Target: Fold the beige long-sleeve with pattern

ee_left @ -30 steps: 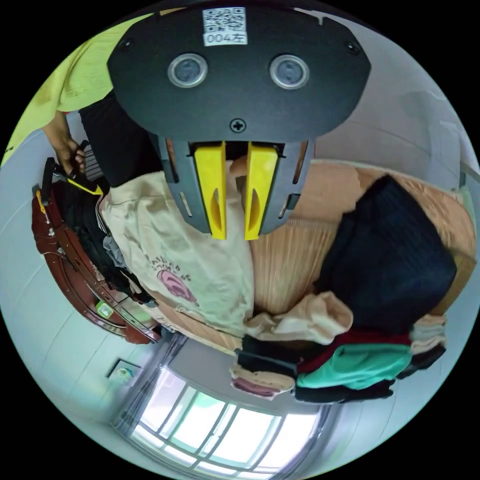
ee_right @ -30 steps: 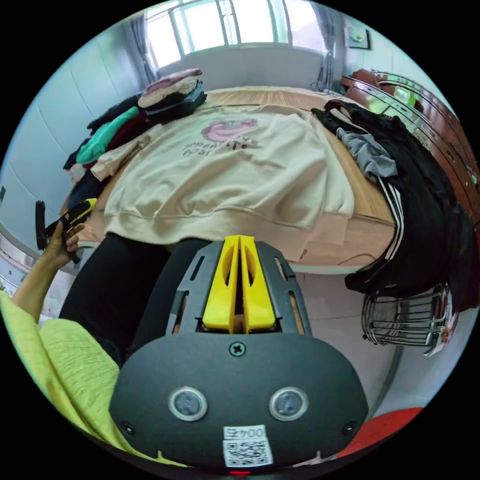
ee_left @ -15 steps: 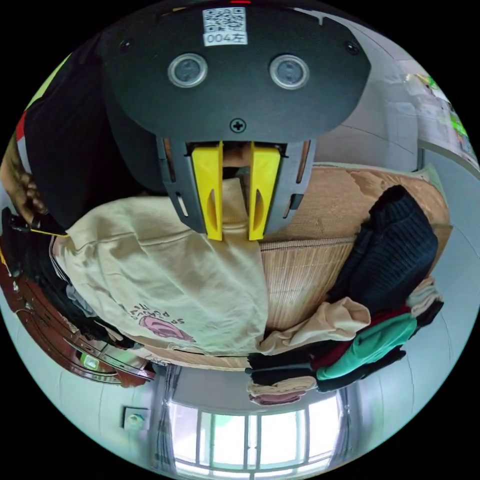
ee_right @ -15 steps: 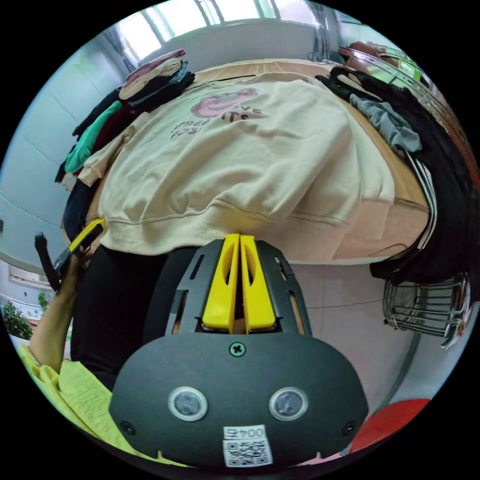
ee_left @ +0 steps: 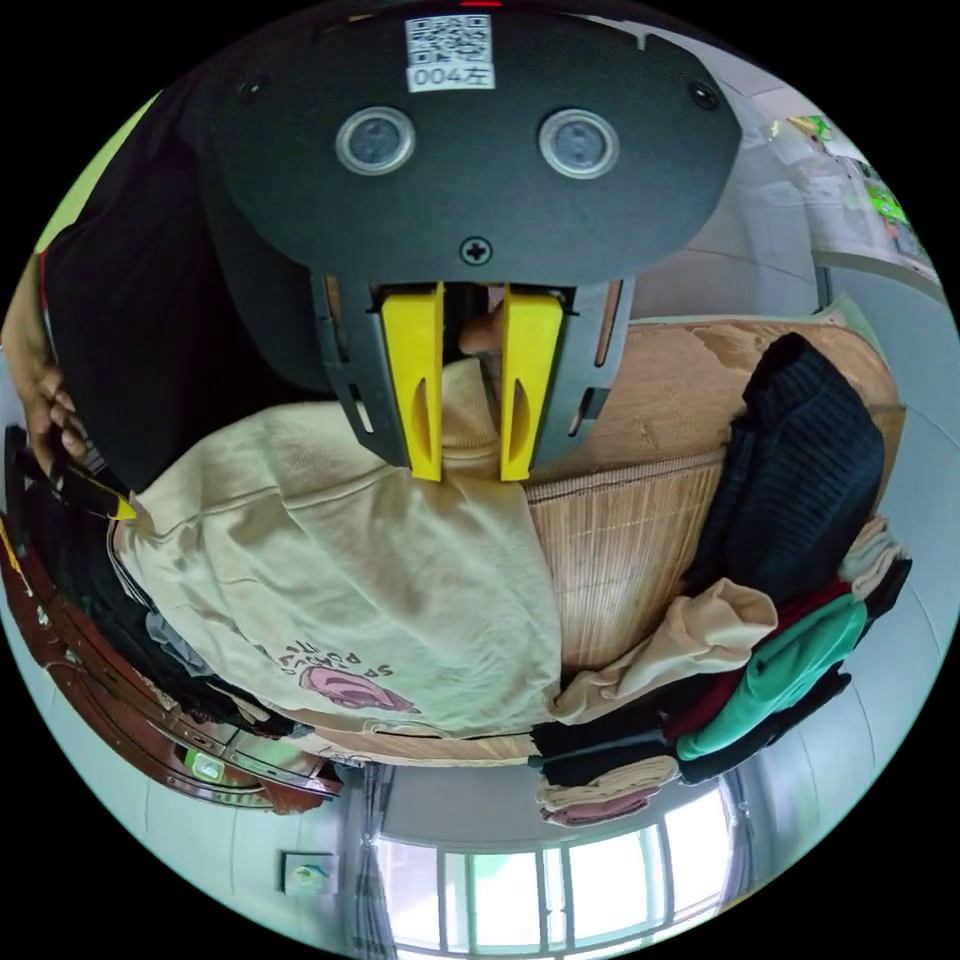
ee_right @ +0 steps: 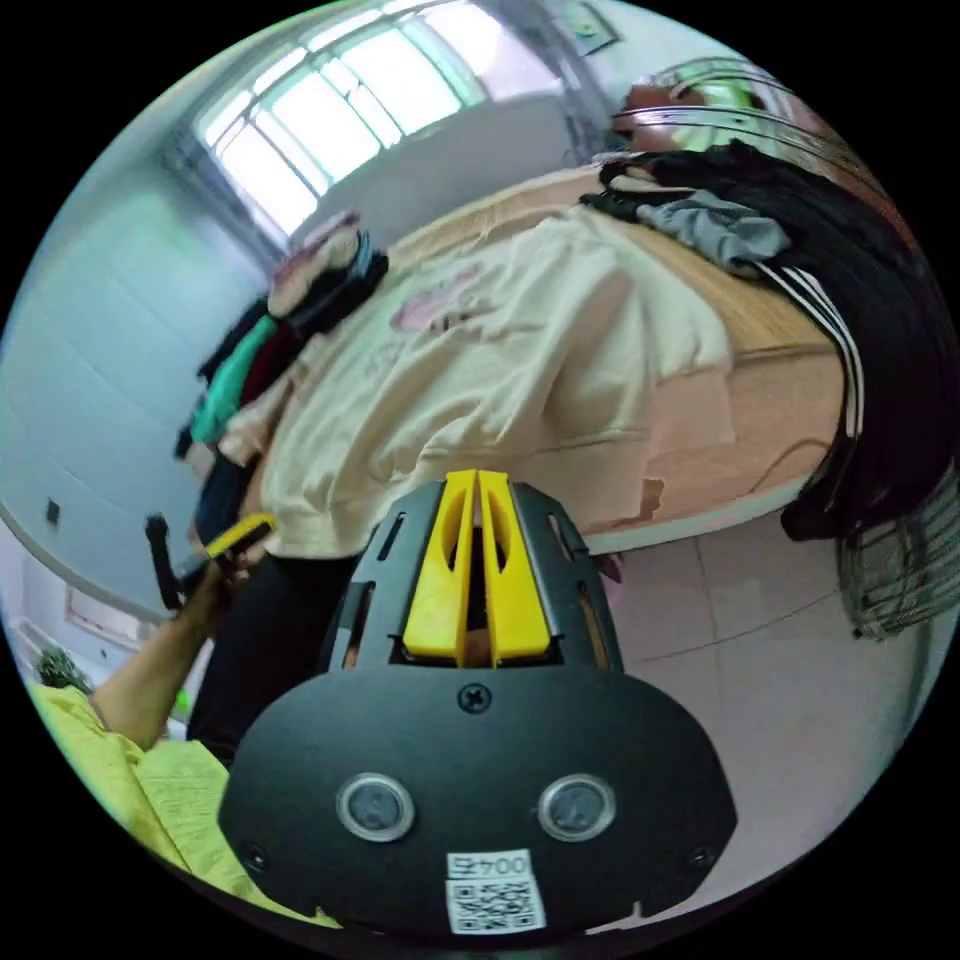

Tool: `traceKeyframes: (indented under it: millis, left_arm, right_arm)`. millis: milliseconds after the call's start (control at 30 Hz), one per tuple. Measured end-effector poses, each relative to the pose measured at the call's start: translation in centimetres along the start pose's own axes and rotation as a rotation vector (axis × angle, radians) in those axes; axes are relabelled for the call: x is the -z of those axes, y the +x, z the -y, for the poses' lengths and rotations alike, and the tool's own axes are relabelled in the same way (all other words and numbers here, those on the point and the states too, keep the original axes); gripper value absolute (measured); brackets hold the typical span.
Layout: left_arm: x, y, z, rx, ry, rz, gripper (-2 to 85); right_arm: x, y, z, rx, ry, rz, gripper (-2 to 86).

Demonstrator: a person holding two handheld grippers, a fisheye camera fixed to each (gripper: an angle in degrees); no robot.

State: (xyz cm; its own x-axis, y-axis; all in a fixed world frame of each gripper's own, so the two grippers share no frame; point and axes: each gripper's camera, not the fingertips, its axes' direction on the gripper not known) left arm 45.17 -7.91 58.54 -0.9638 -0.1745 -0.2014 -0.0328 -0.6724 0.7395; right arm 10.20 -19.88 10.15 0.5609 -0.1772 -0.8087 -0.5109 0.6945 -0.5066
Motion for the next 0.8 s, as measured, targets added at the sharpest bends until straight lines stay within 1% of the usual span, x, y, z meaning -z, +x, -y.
traceKeyframes:
  millis: [33,67,100,167,200,267,300,367,433,633,700,800]
  left_arm:
    - [3.2,-0.6,1.1,0.039,0.001,-0.028,9.9]
    - [6.6,-1.6,1.7,0.079,0.025,-0.081,10.6]
    - [8.4,-2.3,1.9,0.1,0.039,-0.108,10.9]
    - [14.0,-5.5,1.7,0.182,0.05,-0.232,11.6]
    - [15.0,-6.3,1.5,0.203,0.042,-0.261,11.7]
    - [18.5,-8.8,0.6,0.283,0.03,-0.382,11.9]
    - [19.2,-9.2,0.4,0.304,0.024,-0.407,12.0]
    - [22.0,-9.5,0.4,0.351,0.025,-0.486,12.6]
    - [24.0,-8.7,1.2,0.362,0.025,-0.519,13.0]
    - [30.7,-4.3,5.6,0.311,0.01,-0.574,14.7]
    - [32.4,-2.9,6.6,0.306,0.003,-0.583,14.9]
    - [34.9,-1.9,7.2,0.345,0.012,-0.6,14.7]
  right_arm:
    - [1.3,1.4,-0.3,-0.047,0.043,0.046,6.3]
    - [3.2,4.5,-1.0,-0.141,0.091,0.164,9.0]
    - [4.2,7.9,-1.7,-0.238,0.089,0.282,11.1]
    - [5.1,12.4,-3.1,-0.361,0.097,0.398,12.3]
    - [5.5,14.9,-4.1,-0.445,0.116,0.45,12.8]
    - [5.9,17.8,-5.3,-0.526,0.151,0.53,13.4]
    - [5.9,19.1,-5.6,-0.558,0.169,0.555,13.9]
    - [5.7,20.3,-5.2,-0.565,0.166,0.575,15.0]
    - [5.5,20.8,-4.2,-0.536,0.148,0.568,16.0]
    - [5.6,19.9,0.5,-0.367,0.076,0.543,17.4]
    - [5.3,19.2,1.7,-0.31,0.013,0.517,16.3]
    - [5.4,18.7,2.3,-0.281,-0.024,0.536,13.2]
